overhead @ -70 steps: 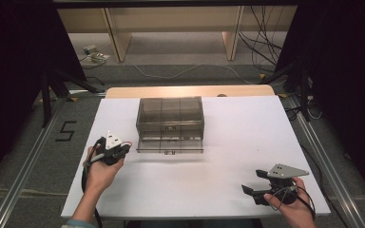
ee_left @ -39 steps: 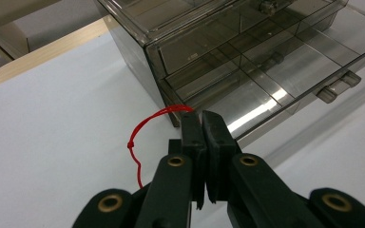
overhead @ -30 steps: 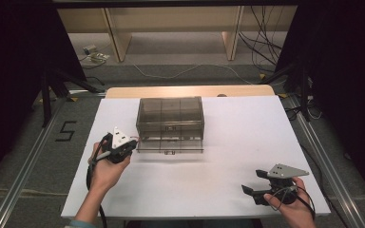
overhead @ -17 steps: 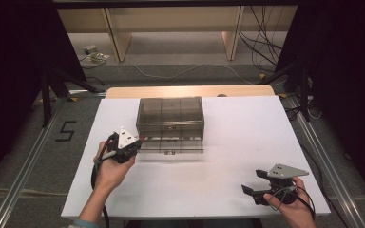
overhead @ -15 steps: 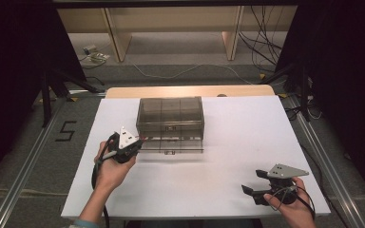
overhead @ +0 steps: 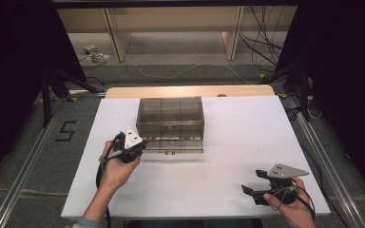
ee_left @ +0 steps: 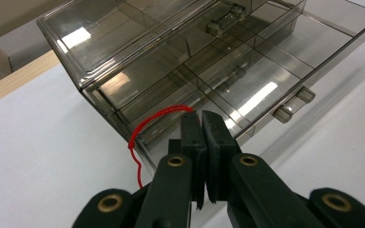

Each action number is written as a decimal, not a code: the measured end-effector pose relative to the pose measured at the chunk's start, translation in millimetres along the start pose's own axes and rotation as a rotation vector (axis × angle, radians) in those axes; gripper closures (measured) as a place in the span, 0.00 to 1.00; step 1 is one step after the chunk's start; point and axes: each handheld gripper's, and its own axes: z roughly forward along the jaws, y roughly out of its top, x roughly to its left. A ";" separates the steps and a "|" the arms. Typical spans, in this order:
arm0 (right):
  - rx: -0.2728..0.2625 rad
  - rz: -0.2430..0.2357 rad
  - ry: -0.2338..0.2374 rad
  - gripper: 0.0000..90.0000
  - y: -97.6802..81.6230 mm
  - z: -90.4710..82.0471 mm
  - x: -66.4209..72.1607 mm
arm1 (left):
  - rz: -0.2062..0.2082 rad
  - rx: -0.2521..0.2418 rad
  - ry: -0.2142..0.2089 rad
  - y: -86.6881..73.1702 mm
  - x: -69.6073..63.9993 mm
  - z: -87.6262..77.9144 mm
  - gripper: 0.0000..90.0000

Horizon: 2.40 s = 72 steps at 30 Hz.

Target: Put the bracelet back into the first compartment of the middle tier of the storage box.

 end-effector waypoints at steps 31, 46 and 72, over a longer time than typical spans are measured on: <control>-0.001 0.000 0.000 0.21 0.1 -0.2 -0.6 | 0.014 0.012 -0.025 5.0 -7.5 10.9 0.98; -0.002 0.001 0.001 0.21 -0.1 0.0 -0.3 | 0.004 0.018 -0.032 7.2 -5.8 14.5 0.98; 0.002 -0.001 0.002 0.21 0.0 -0.2 -0.3 | -0.009 0.027 -0.042 9.1 -3.4 23.7 0.98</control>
